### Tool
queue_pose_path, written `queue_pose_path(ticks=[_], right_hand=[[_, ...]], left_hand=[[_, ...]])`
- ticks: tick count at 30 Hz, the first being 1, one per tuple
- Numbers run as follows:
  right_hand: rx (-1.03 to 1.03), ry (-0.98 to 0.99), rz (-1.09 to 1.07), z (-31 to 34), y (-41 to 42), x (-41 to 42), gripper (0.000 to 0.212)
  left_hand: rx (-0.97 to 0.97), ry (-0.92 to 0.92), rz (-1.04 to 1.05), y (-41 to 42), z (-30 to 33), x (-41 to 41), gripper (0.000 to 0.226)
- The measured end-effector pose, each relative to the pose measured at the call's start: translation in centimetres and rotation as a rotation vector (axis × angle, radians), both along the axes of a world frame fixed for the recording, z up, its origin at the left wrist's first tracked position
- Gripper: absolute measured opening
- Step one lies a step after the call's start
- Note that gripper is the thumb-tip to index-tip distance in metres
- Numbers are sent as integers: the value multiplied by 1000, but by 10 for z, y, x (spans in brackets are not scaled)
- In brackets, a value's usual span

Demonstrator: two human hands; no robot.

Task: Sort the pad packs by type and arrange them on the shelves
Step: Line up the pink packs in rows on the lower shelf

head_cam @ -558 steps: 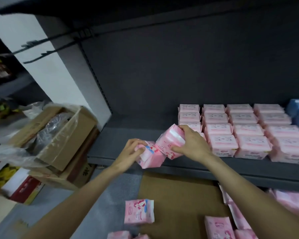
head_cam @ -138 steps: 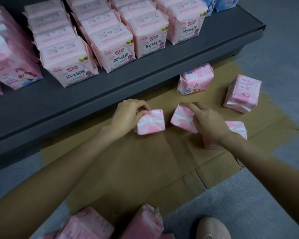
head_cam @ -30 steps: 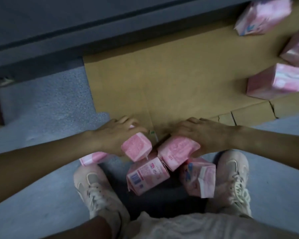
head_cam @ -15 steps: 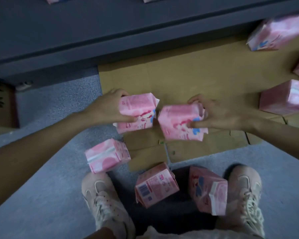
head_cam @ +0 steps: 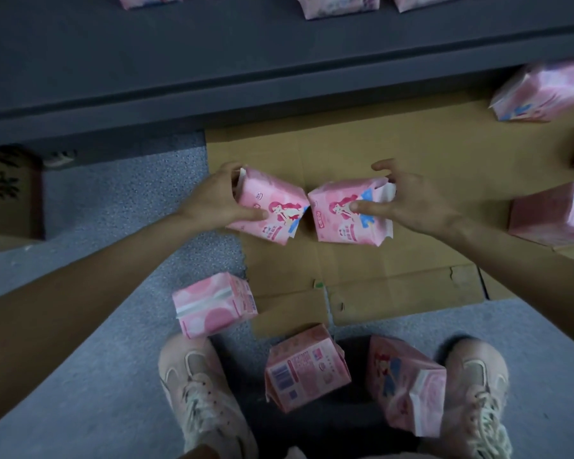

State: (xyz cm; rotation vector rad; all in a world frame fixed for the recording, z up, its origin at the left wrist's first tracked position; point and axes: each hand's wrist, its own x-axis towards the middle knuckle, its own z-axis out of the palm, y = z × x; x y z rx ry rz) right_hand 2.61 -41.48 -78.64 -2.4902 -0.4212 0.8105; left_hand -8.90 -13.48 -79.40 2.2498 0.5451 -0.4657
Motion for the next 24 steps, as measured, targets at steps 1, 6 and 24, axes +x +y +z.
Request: queue_pose_path(ticks=[1,6,24], right_hand=[[-18,-20,25,0,-1,-2,91],[-65,-45,83,3,-2,-13,80],[504,-88,225,144,261,14,79]], left_hand=[[-5,1,-13,0,-2,0,85],[-71,22,9,-7,-12,-4,81],[595,-510,127,234,184,-41,76]])
